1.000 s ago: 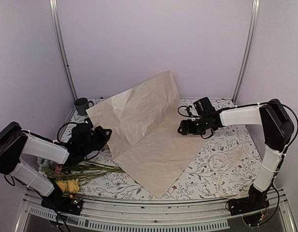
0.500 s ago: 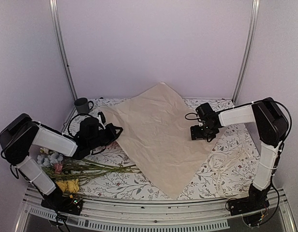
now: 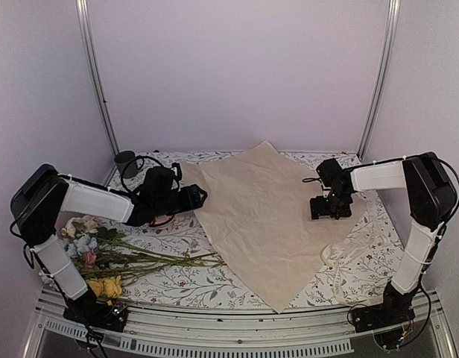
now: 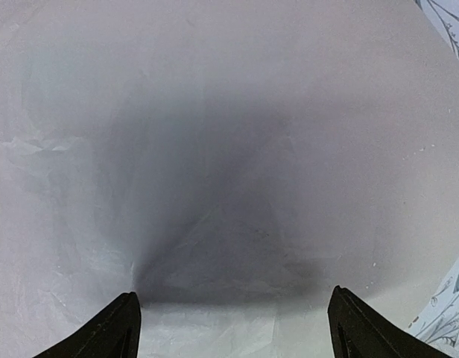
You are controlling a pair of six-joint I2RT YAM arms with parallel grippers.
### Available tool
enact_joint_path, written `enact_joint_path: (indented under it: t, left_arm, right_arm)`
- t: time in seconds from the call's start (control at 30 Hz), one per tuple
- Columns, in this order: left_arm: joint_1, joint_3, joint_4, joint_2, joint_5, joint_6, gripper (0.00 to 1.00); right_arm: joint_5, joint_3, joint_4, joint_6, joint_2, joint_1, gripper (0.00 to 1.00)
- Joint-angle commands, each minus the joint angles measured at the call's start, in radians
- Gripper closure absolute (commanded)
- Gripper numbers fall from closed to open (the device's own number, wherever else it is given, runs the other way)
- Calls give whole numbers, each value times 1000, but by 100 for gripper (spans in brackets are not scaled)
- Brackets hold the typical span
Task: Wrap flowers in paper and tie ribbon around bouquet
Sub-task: Unfold the folded wrapping paper at the center of the board, then pick up the fake flower from the corner of the board.
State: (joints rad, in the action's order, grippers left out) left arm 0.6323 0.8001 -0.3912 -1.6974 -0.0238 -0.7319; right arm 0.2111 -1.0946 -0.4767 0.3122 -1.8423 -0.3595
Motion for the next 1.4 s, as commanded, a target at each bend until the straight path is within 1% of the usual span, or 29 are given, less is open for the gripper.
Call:
enact_joint_path:
  t: [0.0, 0.03, 0.07, 0.13, 0.17, 0.23, 0.37, 0.43, 0.47, 0.53, 0.6, 0.7, 0.8, 0.87, 0.97, 1.1, 1.17, 1.23, 1.27, 1.3, 1.37]
  left_arm:
    - [37, 164, 385, 104, -373, 235, 11]
    - [48, 193, 440, 127, -444, 303, 5]
    - [62, 216, 480, 150, -505, 353, 2]
    - [83, 241, 522, 207, -603, 457, 1]
    - [85, 250, 535, 234, -623, 502, 1]
    - [85, 276, 582, 289, -613, 578, 1]
    - [83, 332, 716, 388, -497, 664, 1]
    - [83, 341, 766, 424, -452, 691, 1]
    - [80, 340, 782, 438, -430, 705, 1]
    - [72, 325, 799, 459, -380, 729, 1]
    - [55, 303, 797, 470, -315, 733, 1]
    - [33, 270, 765, 462, -235, 741, 1]
    - [21, 271, 740, 429, -208, 739, 1]
    - [11, 273, 720, 414, -214, 720, 1]
    - [-1, 249, 682, 432, -204, 703, 1]
    - [-40, 135, 561, 486, -195, 699, 1]
    - [-70, 117, 550, 500, -168, 691, 1]
    - [-94, 123, 555, 515, -162, 675, 1]
    - [-106, 121, 555, 526, -154, 663, 1]
    - [-120, 114, 551, 541, -140, 647, 1]
    - [-152, 89, 531, 570, -137, 632, 1]
  right_arm:
    - [19, -137, -236, -37, 40, -9, 11]
    - [36, -173, -263, -27, 71, -22, 11]
    - [43, -203, -281, -22, 98, -37, 11]
    - [24, -241, -291, -10, 142, -70, 11]
    - [5, -252, -289, -8, 154, -86, 11]
    - [-64, -260, -274, -8, 166, -129, 12]
    - [-284, -239, -175, -84, 178, -239, 14]
    - [-335, -220, -128, -109, 178, -278, 14]
    - [-337, -221, -125, -108, 163, -284, 16]
    - [-341, -219, -118, -55, 129, -293, 19]
    - [-333, -207, -75, 7, 87, -322, 20]
    - [-223, -227, -42, 54, -9, -381, 19]
    - [-113, -260, -56, 127, -105, -387, 19]
    - [-60, -269, -65, 160, -138, -384, 18]
    - [-63, -270, -66, 178, -155, -381, 17]
    - [-171, -297, -73, 161, -165, -368, 17]
    - [-258, -329, -67, 132, -148, -373, 20]
    - [-373, -339, 13, 53, -107, -404, 24]
    - [-439, -343, 65, 17, -86, -428, 27]
    - [-508, -350, 130, -41, -69, -464, 33]
    - [-614, -386, 242, -120, -82, -550, 35]
